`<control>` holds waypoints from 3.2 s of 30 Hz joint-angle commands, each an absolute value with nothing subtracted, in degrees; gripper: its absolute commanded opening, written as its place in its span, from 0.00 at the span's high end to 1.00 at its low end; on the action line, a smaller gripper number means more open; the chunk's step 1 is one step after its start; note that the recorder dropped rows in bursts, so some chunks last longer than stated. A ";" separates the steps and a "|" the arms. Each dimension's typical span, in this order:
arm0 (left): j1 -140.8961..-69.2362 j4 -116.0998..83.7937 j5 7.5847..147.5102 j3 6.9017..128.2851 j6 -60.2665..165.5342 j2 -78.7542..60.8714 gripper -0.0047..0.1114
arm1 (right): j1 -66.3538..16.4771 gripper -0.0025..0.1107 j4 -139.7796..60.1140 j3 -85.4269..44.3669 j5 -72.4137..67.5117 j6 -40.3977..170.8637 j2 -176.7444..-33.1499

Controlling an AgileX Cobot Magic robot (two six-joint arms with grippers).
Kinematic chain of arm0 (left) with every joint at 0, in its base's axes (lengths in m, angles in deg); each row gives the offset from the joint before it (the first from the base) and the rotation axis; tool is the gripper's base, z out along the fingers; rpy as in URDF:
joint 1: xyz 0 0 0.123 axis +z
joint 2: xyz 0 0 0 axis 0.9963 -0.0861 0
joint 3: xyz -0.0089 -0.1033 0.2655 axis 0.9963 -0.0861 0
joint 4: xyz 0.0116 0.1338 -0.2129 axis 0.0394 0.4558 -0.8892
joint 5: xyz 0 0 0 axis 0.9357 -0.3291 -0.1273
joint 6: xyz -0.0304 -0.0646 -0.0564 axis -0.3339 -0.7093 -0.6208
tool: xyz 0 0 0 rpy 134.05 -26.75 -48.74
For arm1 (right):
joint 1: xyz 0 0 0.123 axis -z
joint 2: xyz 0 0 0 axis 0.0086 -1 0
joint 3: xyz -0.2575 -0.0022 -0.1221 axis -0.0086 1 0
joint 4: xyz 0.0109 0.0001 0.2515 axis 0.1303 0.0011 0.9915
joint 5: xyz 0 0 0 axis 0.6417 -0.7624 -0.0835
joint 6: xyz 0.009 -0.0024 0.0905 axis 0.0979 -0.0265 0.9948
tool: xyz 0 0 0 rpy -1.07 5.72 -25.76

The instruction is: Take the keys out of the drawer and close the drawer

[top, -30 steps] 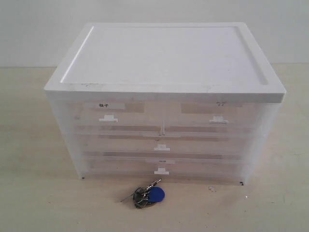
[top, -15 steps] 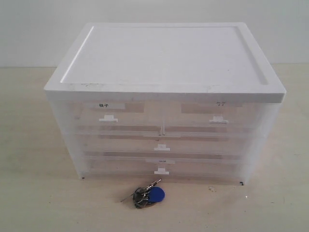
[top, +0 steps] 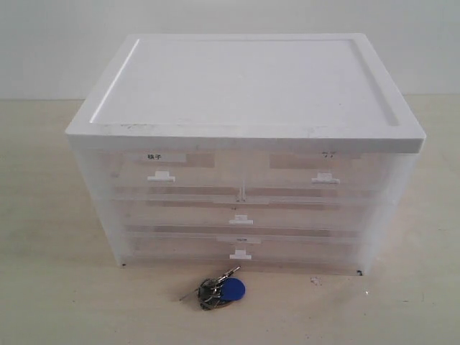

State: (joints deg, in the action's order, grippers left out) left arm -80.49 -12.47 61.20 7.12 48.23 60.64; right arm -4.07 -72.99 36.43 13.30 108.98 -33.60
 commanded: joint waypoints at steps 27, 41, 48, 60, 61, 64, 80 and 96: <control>-80.35 -12.31 61.24 6.90 48.68 60.87 0.92 | -4.07 0.98 -68.76 42.37 11.62 105.09 -33.15; -80.35 -12.31 61.24 6.90 48.68 60.87 0.92 | -4.07 0.98 -57.64 44.37 5.96 87.43 -33.15; -80.35 -12.31 61.24 6.90 48.68 60.87 0.92 | -3.95 0.98 -49.15 44.37 -9.54 75.39 -33.15; -80.35 -12.31 61.24 6.90 48.68 60.87 0.92 | 0.83 0.98 -49.38 44.37 -21.09 73.99 -33.15; -80.35 -12.31 61.24 6.90 48.68 60.87 0.92 | 0.73 0.98 -49.38 44.37 -21.05 73.99 -33.15; -80.35 -12.31 61.24 6.90 48.68 60.87 0.92 | 0.61 0.98 -49.38 44.37 -21.05 73.99 -33.15; -80.35 -12.31 61.24 6.90 48.68 60.87 0.92 | 0.60 0.98 -49.38 44.37 -20.78 74.34 -33.15; -80.35 -12.31 61.24 6.90 48.68 60.87 0.92 | 0.60 0.98 -49.38 44.37 -20.90 74.46 -33.15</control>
